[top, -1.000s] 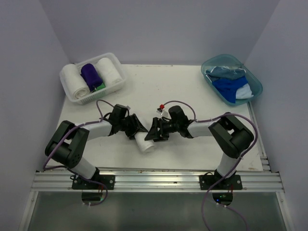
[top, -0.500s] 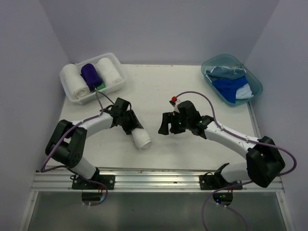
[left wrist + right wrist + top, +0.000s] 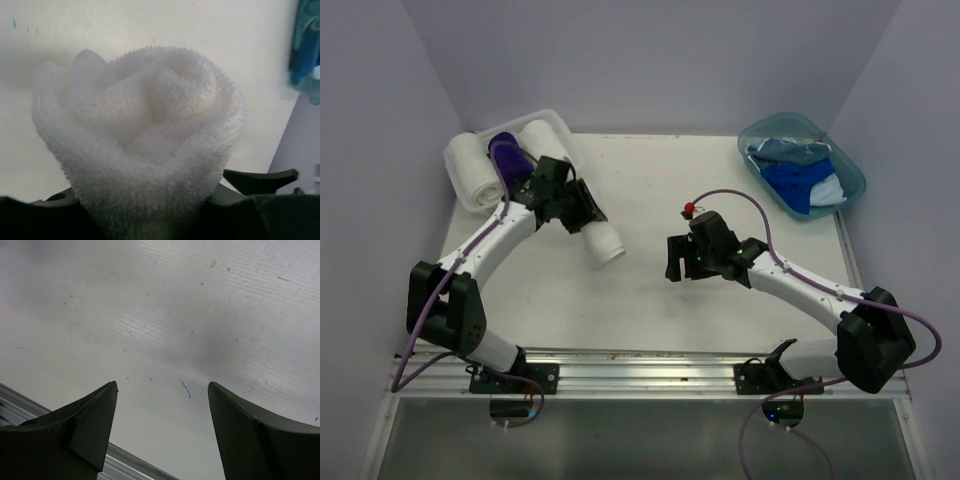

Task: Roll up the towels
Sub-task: Place the rolled towel into the container

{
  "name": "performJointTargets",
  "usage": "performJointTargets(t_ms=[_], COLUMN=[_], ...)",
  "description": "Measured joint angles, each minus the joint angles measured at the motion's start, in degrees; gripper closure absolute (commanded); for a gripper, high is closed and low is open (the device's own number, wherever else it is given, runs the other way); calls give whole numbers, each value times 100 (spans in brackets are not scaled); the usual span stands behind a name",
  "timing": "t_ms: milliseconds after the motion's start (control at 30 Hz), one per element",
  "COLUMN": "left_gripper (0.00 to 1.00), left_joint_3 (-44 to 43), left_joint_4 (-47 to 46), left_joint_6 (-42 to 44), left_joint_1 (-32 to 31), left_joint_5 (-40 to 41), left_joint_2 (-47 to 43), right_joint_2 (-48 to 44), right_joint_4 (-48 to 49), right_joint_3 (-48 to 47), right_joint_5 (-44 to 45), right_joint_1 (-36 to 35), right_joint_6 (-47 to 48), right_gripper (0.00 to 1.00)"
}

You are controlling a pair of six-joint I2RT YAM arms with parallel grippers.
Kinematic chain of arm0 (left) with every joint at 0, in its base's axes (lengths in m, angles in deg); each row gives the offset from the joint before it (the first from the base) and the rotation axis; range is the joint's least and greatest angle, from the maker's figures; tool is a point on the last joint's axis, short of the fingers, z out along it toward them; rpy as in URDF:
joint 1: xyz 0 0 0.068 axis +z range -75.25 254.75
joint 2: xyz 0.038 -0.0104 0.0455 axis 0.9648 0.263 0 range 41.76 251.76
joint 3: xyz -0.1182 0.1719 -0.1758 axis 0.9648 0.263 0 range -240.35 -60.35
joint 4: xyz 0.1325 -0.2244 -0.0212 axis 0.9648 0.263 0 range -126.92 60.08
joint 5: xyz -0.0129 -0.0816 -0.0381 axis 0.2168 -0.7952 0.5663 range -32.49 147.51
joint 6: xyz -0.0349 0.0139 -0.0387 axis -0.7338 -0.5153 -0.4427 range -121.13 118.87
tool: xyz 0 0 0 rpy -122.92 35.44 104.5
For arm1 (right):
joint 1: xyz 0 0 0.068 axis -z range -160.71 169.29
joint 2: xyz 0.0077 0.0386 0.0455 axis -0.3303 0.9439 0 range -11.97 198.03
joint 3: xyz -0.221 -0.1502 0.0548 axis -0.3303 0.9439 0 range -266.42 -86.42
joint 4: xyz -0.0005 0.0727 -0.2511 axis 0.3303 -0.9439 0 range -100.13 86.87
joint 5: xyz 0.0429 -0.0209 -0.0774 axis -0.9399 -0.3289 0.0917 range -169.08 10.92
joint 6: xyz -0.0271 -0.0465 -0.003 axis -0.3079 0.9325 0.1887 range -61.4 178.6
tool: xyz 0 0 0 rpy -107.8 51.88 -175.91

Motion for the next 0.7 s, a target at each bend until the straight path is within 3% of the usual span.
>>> performJointTargets(t_ms=[300,700], left_gripper=[70,72], left_joint_3=[-3364,-6459], left_joint_4=[946,1932], left_joint_6=[1517,2632], left_joint_1=[981,2291], left_joint_5=[-422,-1499], left_joint_2=[833,3460], right_joint_2=[2,166], right_joint_4=[-90,-164], right_joint_3=[-177,-323], right_joint_5=[105,103], right_joint_1=[0,0], right_joint_6=[52,48], right_gripper=[24,24])
